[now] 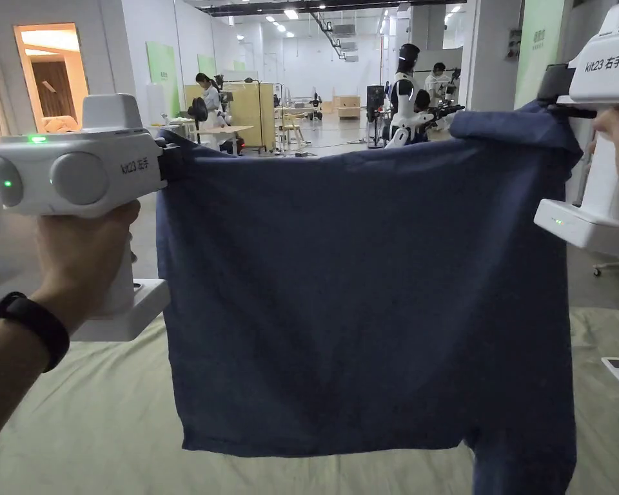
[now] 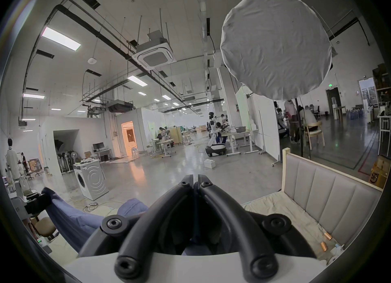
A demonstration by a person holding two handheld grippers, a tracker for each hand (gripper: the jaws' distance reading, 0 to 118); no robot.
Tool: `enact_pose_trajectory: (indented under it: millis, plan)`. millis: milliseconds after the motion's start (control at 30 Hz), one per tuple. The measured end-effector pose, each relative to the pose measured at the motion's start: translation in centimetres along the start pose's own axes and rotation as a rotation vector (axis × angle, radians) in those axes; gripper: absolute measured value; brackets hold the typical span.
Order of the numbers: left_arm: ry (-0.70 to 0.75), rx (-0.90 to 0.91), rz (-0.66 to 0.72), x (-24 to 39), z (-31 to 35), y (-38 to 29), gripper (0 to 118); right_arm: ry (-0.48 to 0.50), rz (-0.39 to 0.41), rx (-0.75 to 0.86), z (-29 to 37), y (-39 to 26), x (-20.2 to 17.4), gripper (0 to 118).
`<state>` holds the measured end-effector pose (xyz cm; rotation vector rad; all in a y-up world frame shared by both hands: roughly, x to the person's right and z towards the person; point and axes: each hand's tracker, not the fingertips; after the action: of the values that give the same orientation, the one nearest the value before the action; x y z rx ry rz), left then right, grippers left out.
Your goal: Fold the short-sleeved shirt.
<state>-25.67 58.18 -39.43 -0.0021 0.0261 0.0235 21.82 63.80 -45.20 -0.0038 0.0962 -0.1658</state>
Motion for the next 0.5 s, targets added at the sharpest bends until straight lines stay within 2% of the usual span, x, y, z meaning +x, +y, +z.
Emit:
enact_pose_trajectory:
  millis: [33,133,233,367,433,500]
  plan:
    - [-0.005,-0.003,0.010,-0.1,-0.2,-0.2,4,-0.002,-0.012,-0.015,-0.2,-0.2,0.0,3]
    - [-0.004,-0.005,0.003,-0.1,-0.7,-1.3,4,0.010,0.021,0.017,-0.4,-0.7,0.0,3]
    - [-0.023,-0.033,0.037,-0.4,-1.1,-3.1,4,0.015,0.037,-0.028,-0.5,-2.9,0.4,3]
    - [-0.059,-0.085,0.039,-0.5,-0.4,-7.5,4,0.047,0.043,-0.075,0.4,-7.2,1.6,3]
    - [-0.077,-0.087,0.115,-0.7,1.0,-10.5,4,0.085,0.020,-0.100,1.4,-10.0,2.6,3]
    - [-0.088,-0.133,0.134,-0.6,2.4,-13.4,4,0.087,0.014,-0.131,3.2,-13.3,3.2,3]
